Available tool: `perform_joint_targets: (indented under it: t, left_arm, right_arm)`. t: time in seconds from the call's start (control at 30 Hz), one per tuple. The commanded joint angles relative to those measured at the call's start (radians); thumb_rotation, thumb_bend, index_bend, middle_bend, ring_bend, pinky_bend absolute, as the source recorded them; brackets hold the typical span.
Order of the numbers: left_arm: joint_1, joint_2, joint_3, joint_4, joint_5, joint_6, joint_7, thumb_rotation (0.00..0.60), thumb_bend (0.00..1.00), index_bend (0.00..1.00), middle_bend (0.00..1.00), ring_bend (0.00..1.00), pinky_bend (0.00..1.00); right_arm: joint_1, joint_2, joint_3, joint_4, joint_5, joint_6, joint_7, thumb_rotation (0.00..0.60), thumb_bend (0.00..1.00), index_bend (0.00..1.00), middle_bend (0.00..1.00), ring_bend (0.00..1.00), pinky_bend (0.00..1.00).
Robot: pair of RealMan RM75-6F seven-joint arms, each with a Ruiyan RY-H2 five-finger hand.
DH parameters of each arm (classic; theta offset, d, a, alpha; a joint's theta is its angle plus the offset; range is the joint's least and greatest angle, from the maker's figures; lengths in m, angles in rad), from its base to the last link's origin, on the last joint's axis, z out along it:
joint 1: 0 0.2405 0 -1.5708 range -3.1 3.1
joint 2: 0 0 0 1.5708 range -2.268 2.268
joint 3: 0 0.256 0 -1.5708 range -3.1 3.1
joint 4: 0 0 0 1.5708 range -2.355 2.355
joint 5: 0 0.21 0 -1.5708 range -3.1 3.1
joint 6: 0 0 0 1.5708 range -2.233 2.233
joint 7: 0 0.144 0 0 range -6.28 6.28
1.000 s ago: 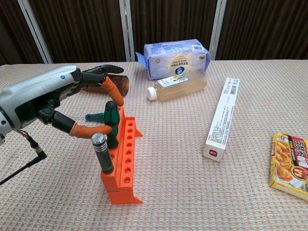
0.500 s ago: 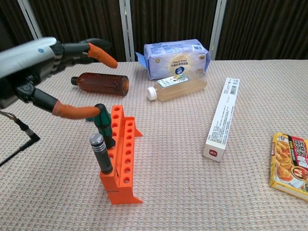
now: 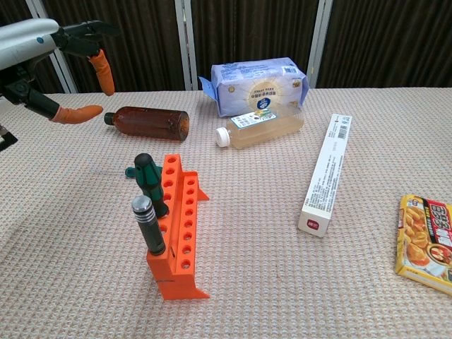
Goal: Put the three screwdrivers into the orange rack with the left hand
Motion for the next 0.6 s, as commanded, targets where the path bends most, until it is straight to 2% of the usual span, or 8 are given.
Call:
perform_joint_targets:
  t: [0.03,0.3,0.6]
  left_arm:
    - [-0.087,0.005,-0.017,0.066,-0.123,-0.108,0.331,0.6,0.35,0.46,0.0,0.0,0.0]
    - [-0.19,-0.061,-0.021,0.149,-0.241,-0.205,0.558,0.6,0.3,0.42,0.0,0.0,0.0]
    - [-0.299,-0.202,0.005,0.334,-0.309,-0.255,0.731,0.6,0.25,0.38,0.0,0.0,0.0]
  right_arm:
    - [-0.001,0.001,-0.001,-0.003,-0.003,0.003,-0.002,0.6,0.0,0.0,0.0,0.0,0.0]
    - [-0.005,0.004,-0.001,-0.009,-0.005,0.012,-0.004,0.6,0.0,0.0,0.0,0.0,0.0]
    - [-0.014,0.008,0.001,-0.003,0.005,0.019,0.009,0.6,0.0,0.0,0.0,0.0,0.0]
